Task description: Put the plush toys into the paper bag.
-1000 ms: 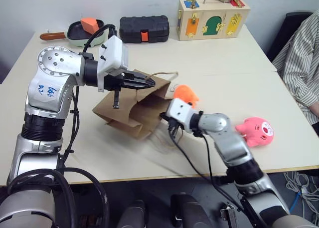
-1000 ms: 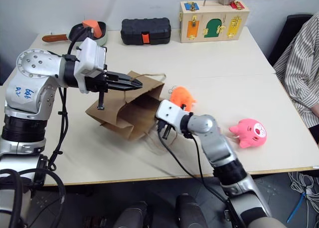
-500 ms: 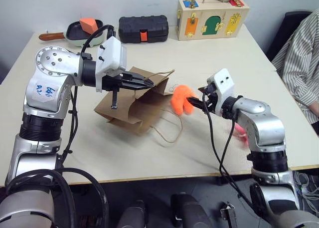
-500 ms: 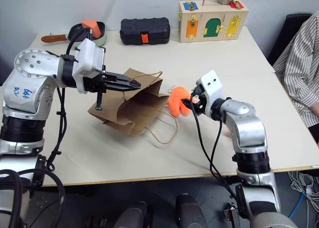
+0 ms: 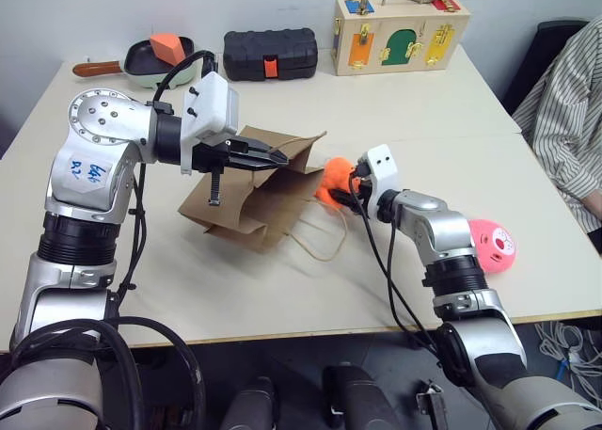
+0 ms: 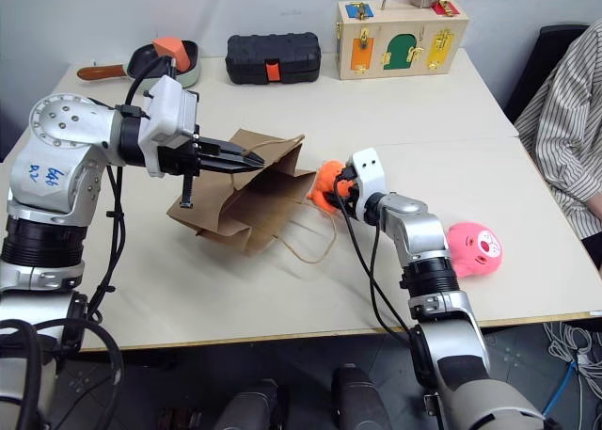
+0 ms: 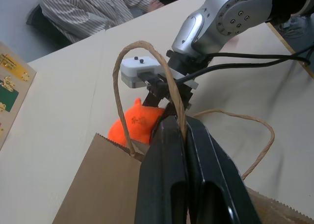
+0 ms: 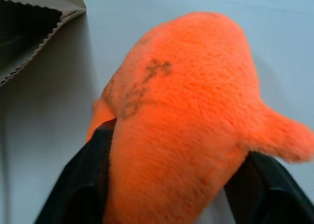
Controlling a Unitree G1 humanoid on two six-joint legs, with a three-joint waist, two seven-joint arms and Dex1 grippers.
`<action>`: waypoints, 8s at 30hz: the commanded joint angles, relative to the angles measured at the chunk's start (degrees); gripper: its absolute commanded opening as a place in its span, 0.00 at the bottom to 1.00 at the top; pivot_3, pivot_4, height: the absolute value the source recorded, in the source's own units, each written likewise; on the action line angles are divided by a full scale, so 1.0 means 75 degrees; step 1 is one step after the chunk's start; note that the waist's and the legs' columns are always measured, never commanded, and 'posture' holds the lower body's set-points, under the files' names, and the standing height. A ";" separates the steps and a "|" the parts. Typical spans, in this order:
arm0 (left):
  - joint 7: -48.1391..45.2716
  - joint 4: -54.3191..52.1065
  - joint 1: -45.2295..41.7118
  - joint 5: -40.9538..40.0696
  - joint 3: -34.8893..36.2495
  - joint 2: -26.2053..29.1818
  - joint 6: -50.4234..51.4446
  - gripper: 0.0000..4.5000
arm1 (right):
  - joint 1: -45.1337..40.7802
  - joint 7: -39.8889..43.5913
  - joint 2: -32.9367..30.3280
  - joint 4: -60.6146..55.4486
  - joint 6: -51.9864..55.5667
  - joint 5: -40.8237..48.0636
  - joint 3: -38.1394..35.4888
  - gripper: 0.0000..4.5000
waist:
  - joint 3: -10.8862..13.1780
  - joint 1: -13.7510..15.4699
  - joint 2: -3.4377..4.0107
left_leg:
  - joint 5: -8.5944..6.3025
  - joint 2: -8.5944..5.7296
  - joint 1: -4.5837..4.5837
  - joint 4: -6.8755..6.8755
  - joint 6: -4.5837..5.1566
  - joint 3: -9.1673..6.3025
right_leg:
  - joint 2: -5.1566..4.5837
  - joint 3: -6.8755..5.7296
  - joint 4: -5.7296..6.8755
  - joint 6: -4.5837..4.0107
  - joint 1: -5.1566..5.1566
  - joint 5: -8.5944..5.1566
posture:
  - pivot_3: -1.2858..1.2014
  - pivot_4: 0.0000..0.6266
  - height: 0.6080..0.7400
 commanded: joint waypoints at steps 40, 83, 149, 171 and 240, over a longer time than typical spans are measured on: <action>0.0096 -0.0779 0.0088 -0.0333 0.0198 -0.0193 0.0399 0.00 | -0.1102 0.0946 0.1297 -0.0591 0.0018 0.0386 0.2878 0.03 | 0.0000 -0.0161 0.0000 | 0.0000 0.0008 -0.0017 0.0000 0.0001 -0.0005 | 0.0008 -0.0008 0.0007 0.0000 -0.0021 0.0000 | 0.52 0.24 1.00; 0.0381 -0.0697 0.0532 -0.0637 0.0382 -0.0427 0.0298 0.00 | 0.5772 -0.0452 -0.4014 -0.6637 0.3825 0.1700 -0.3739 0.99 | -0.0001 0.0272 -0.0008 | -0.0007 0.0004 -0.0017 0.0007 0.0019 0.0036 | 0.0010 0.0036 0.0016 0.0000 -0.0016 0.0000 | 0.52 0.24 1.00; 0.0665 -0.1282 0.0439 -0.0867 0.0895 -0.0033 0.1567 0.00 | -0.0783 0.1987 0.1686 -0.0173 -0.1143 0.0404 0.2256 1.00 | -0.0003 -0.0369 -0.0012 | -0.0002 0.0005 -0.0005 0.0009 -0.0002 -0.0024 | 0.0004 -0.0019 0.0063 0.0000 -0.0031 0.0000 | 0.52 0.24 1.00; 0.0882 -0.1401 0.0835 -0.1054 0.0973 0.0134 0.1570 0.00 | 0.1256 0.2170 -0.1264 -0.4767 0.1272 0.1632 0.1285 1.00 | -0.0003 -0.0048 -0.0014 | -0.0005 -0.0012 -0.0008 0.0009 0.0000 -0.0032 | -0.0008 -0.0009 0.0054 0.0000 -0.0024 0.0000 | 0.52 0.24 1.00; 0.0963 -0.1425 0.0823 -0.1113 0.0801 -0.0052 0.1438 0.00 | 0.1419 0.0549 -0.0863 -0.5929 0.6265 0.4123 -0.1722 0.81 | -0.0003 0.0053 -0.0014 | -0.0006 -0.0007 -0.0012 0.0002 0.0002 -0.0021 | -0.0009 -0.0009 0.0034 0.0000 -0.0022 0.0000 | 0.52 0.24 1.00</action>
